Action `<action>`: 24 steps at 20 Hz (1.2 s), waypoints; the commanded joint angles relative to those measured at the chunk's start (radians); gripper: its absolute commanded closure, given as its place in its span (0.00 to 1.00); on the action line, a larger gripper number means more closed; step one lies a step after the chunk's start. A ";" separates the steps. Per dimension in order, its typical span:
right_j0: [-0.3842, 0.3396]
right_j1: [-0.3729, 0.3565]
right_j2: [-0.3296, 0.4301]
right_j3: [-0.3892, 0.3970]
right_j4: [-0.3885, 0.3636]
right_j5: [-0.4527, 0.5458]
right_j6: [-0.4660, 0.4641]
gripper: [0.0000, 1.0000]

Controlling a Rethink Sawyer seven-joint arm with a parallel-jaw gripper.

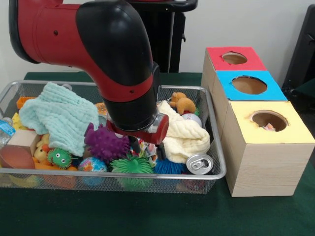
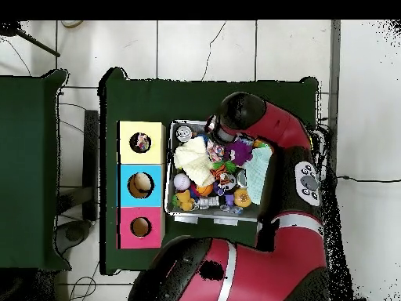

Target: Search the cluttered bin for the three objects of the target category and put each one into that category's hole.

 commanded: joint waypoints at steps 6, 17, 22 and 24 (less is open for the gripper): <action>0.017 -0.040 0.033 0.226 0.026 -0.064 0.178 0.00; -0.013 -0.037 0.013 0.262 -0.035 -0.132 0.100 0.00; -0.030 -0.023 0.014 0.246 -0.053 -0.137 0.063 0.00; -0.034 -0.025 0.012 0.248 -0.061 -0.140 0.052 0.00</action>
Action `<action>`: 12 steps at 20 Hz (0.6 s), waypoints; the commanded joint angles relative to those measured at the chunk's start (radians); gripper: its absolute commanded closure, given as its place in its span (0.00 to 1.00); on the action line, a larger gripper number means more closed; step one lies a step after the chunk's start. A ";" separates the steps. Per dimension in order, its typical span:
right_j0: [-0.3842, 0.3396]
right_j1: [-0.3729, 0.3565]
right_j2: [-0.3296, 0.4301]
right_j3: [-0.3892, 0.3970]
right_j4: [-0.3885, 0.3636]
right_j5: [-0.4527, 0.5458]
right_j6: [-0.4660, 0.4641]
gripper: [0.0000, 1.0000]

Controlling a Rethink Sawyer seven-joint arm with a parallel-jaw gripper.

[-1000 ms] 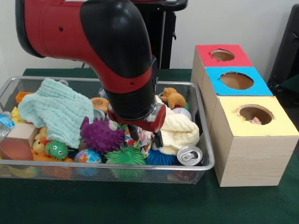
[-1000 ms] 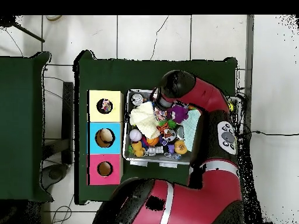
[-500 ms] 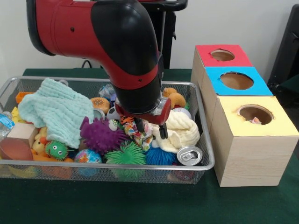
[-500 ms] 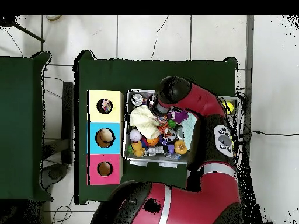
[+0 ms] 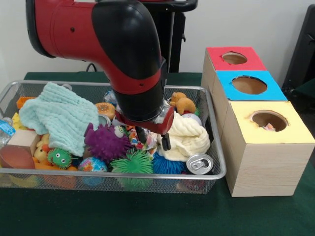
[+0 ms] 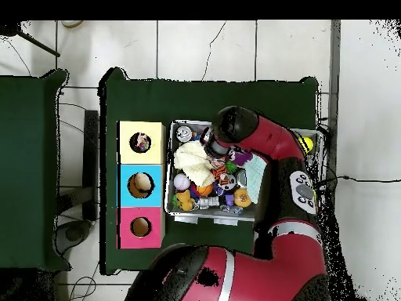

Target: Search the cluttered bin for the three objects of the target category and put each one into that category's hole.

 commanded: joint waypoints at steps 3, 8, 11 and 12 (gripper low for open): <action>-0.048 0.026 0.012 0.094 -0.071 -0.056 0.035 0.00; -0.060 0.026 0.016 0.094 -0.089 -0.055 0.023 0.00; -0.064 0.027 0.021 0.096 -0.093 -0.059 0.023 0.00; -0.065 0.026 0.022 0.099 -0.094 -0.062 0.023 0.00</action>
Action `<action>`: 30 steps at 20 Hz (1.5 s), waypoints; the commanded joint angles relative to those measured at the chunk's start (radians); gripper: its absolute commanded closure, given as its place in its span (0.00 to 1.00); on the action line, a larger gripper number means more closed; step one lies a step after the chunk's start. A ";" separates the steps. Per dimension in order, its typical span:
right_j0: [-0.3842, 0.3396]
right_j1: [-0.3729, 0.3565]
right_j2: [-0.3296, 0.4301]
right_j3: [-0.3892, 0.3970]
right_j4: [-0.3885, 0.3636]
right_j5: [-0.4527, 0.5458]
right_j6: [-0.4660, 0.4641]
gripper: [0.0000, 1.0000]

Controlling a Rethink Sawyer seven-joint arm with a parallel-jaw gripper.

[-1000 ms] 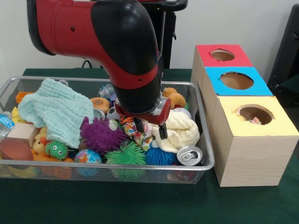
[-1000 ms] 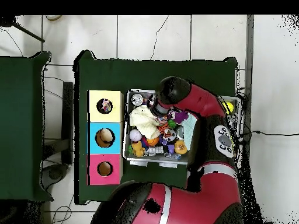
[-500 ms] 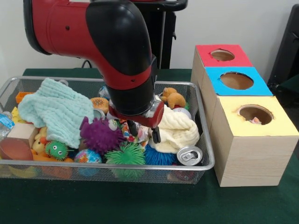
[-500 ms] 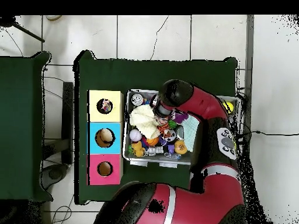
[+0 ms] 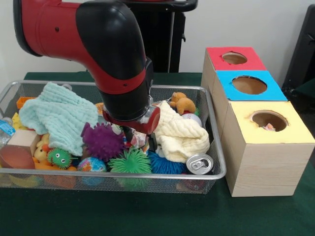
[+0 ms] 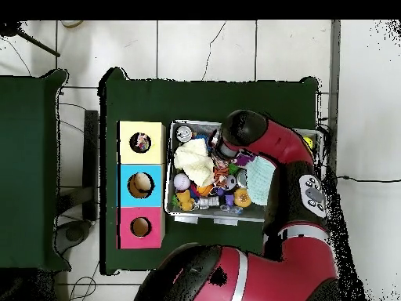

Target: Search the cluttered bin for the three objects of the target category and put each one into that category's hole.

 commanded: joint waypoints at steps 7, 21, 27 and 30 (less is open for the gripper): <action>-0.030 0.027 0.027 0.094 -0.076 -0.094 0.022 1.00; -0.015 0.020 0.009 0.077 -0.094 -0.056 0.022 1.00; -0.001 -0.016 -0.021 0.079 -0.112 -0.067 0.071 1.00; 0.019 -0.051 -0.057 0.067 -0.124 -0.048 0.103 1.00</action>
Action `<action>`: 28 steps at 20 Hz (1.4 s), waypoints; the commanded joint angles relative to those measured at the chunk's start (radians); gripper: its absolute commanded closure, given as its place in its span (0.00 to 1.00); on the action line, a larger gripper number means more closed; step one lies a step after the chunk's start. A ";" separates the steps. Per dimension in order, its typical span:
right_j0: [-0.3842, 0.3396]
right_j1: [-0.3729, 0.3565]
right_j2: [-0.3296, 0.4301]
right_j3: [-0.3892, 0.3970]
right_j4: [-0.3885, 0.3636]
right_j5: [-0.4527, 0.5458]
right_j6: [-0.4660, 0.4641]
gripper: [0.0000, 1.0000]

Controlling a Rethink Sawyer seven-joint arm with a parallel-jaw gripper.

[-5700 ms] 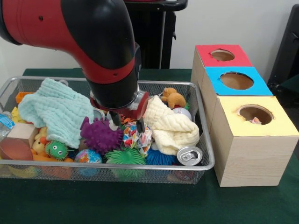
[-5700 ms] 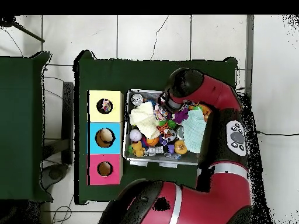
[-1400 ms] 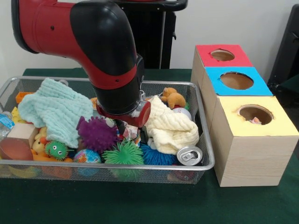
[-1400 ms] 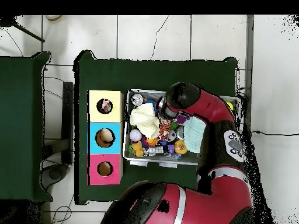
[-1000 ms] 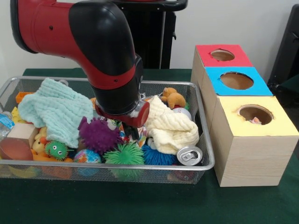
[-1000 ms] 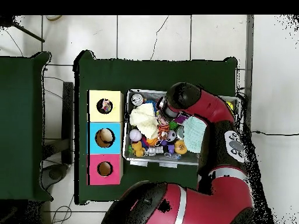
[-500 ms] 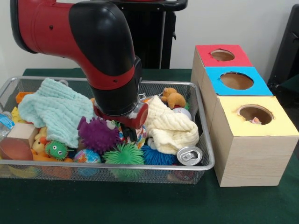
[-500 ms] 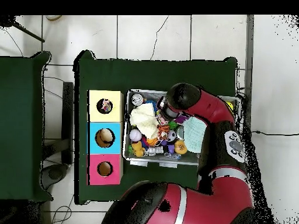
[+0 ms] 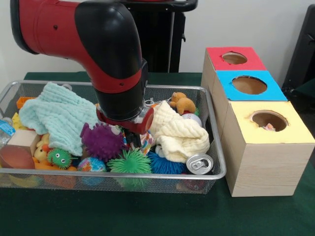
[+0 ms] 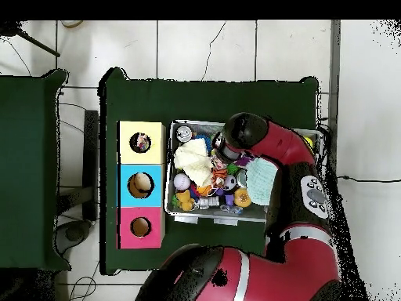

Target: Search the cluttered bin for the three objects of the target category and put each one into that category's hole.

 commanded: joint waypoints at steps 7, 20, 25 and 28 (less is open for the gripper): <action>0.015 -0.159 -0.070 0.023 -0.080 0.208 0.055 1.00; 0.048 -0.184 -0.088 -0.048 -0.037 0.373 0.178 1.00; 0.063 -0.167 -0.083 -0.079 -0.007 0.387 0.224 1.00; 0.077 -0.165 -0.085 -0.077 0.012 0.385 0.251 1.00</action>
